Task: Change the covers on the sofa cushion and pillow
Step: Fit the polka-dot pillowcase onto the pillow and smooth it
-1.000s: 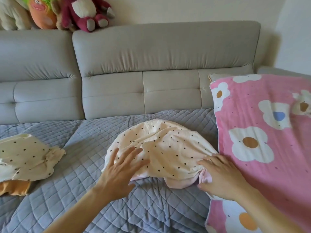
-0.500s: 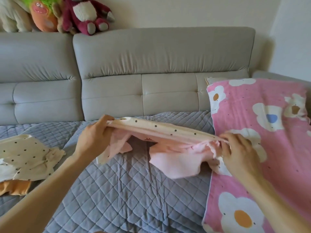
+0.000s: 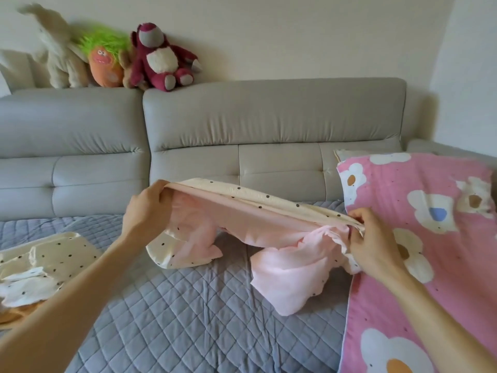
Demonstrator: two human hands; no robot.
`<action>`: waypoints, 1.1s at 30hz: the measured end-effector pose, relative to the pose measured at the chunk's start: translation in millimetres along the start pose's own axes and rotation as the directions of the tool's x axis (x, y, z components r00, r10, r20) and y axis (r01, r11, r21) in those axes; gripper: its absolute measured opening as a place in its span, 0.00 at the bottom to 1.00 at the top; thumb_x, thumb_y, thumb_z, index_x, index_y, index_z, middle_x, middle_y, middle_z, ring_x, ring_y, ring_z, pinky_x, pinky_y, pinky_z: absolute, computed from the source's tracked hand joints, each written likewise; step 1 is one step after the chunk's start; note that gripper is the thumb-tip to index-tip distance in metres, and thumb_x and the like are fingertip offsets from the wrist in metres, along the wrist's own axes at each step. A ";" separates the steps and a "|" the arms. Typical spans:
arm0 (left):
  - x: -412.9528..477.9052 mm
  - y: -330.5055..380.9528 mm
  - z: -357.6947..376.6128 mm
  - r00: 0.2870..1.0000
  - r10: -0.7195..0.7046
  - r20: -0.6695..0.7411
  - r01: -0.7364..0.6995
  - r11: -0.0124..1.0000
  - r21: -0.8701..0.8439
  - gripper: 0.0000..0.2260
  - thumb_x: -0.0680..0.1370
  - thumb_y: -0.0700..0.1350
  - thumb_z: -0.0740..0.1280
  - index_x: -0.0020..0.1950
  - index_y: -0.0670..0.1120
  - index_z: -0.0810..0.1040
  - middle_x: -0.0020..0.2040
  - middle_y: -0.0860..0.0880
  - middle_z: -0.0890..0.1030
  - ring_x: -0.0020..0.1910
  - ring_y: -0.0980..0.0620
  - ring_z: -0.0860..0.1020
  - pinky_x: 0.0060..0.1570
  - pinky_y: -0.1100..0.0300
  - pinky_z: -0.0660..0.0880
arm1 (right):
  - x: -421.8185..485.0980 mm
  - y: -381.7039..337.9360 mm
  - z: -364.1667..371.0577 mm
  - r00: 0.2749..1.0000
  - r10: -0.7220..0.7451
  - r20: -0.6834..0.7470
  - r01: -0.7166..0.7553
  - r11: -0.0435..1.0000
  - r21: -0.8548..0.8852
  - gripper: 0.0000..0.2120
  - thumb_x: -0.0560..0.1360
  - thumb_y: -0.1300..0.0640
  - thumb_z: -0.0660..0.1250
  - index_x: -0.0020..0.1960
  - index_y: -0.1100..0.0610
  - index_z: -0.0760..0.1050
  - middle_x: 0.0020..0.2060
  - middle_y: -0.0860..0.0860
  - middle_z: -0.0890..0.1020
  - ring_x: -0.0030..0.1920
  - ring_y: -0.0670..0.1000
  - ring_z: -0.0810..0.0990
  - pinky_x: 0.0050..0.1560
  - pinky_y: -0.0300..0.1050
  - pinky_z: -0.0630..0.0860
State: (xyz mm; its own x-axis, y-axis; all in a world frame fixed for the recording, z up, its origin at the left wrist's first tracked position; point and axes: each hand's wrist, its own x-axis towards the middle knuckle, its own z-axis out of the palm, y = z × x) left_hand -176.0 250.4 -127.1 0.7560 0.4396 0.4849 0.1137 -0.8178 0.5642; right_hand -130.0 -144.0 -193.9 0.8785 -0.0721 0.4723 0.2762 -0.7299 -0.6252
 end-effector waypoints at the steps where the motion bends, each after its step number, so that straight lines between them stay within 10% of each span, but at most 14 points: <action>1: 1.3 6.3 -2.6 0.998 -0.056 0.021 0.058 0.996 -0.071 0.11 0.83 0.46 0.55 0.52 0.51 0.77 0.40 0.48 0.78 0.38 0.47 0.74 0.36 0.56 0.69 | 4.1 -6.5 -0.4 0.999 -0.024 0.025 0.024 1.000 0.017 0.10 0.76 0.66 0.63 0.54 0.55 0.73 0.49 0.53 0.77 0.46 0.55 0.76 0.42 0.45 0.66; 4: 0.4 25.5 -16.4 0.974 -0.206 0.098 0.227 0.917 -0.329 0.12 0.83 0.45 0.58 0.44 0.47 0.77 0.38 0.49 0.77 0.37 0.48 0.74 0.33 0.58 0.69 | 17.8 -29.6 -6.2 0.999 -0.019 0.041 0.017 0.999 0.042 0.14 0.77 0.66 0.59 0.59 0.54 0.74 0.52 0.53 0.78 0.49 0.55 0.76 0.46 0.45 0.67; 7: 10.8 41.8 -38.8 0.913 -0.344 0.219 0.383 0.542 -0.748 0.10 0.81 0.40 0.61 0.43 0.49 0.79 0.40 0.45 0.80 0.36 0.50 0.77 0.35 0.58 0.74 | 33.6 -62.3 -18.0 0.998 -0.019 0.063 0.008 0.986 0.166 0.11 0.81 0.59 0.59 0.55 0.45 0.74 0.49 0.48 0.81 0.48 0.53 0.78 0.46 0.46 0.69; 11: 47.5 58.5 -63.6 0.943 -0.332 0.031 0.141 0.314 -0.939 0.14 0.82 0.40 0.59 0.49 0.57 0.80 0.46 0.50 0.82 0.36 0.54 0.79 0.34 0.59 0.74 | 47.4 -112.5 -28.7 0.995 -0.104 0.003 0.092 0.893 0.441 0.13 0.80 0.62 0.60 0.54 0.44 0.74 0.36 0.48 0.78 0.30 0.47 0.75 0.32 0.39 0.70; 18: 101.6 68.4 -55.4 0.890 -0.045 -0.454 -0.227 0.820 -0.525 0.15 0.78 0.40 0.55 0.44 0.54 0.78 0.41 0.57 0.79 0.40 0.57 0.76 0.40 0.59 0.71 | 94.7 -105.7 -11.1 0.995 0.097 0.012 -0.088 0.841 0.534 0.15 0.73 0.68 0.63 0.39 0.50 0.80 0.30 0.42 0.79 0.36 0.47 0.74 0.36 0.42 0.67; 22: 135.9 38.8 1.5 0.944 0.311 -0.110 -0.296 0.946 0.135 0.11 0.81 0.45 0.60 0.50 0.57 0.80 0.45 0.54 0.77 0.42 0.48 0.77 0.36 0.57 0.70 | 101.5 -48.2 33.7 0.981 0.167 0.100 -0.187 0.950 0.251 0.15 0.76 0.63 0.63 0.42 0.45 0.81 0.44 0.41 0.83 0.50 0.50 0.78 0.47 0.44 0.70; 27: 123.9 12.2 108.4 0.863 -0.056 0.503 0.141 0.981 -0.133 0.13 0.80 0.38 0.65 0.65 0.41 0.78 0.37 0.49 0.81 0.29 0.59 0.77 0.28 0.70 0.71 | 69.6 25.0 84.9 0.867 0.352 0.353 -0.193 0.890 -0.414 0.24 0.75 0.37 0.52 0.60 0.46 0.78 0.64 0.52 0.77 0.65 0.60 0.73 0.63 0.50 0.69; 33: 6.5 -56.2 139.9 0.809 -0.020 0.588 -0.118 0.973 0.196 0.28 0.76 0.64 0.65 0.74 0.62 0.64 0.74 0.51 0.65 0.72 0.44 0.65 0.69 0.45 0.65 | 27.7 5.5 120.5 0.941 0.066 0.331 0.099 0.884 -0.457 0.17 0.75 0.43 0.61 0.63 0.44 0.71 0.65 0.46 0.71 0.68 0.57 0.65 0.63 0.52 0.69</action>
State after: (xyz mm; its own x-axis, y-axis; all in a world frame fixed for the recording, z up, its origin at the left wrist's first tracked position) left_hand -87.3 247.2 -249.2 0.9880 0.1538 -0.0121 0.1478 -0.9209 0.3607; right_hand -57.2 -68.2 -259.1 0.9742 0.1093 0.1973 0.1530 -0.9629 -0.2224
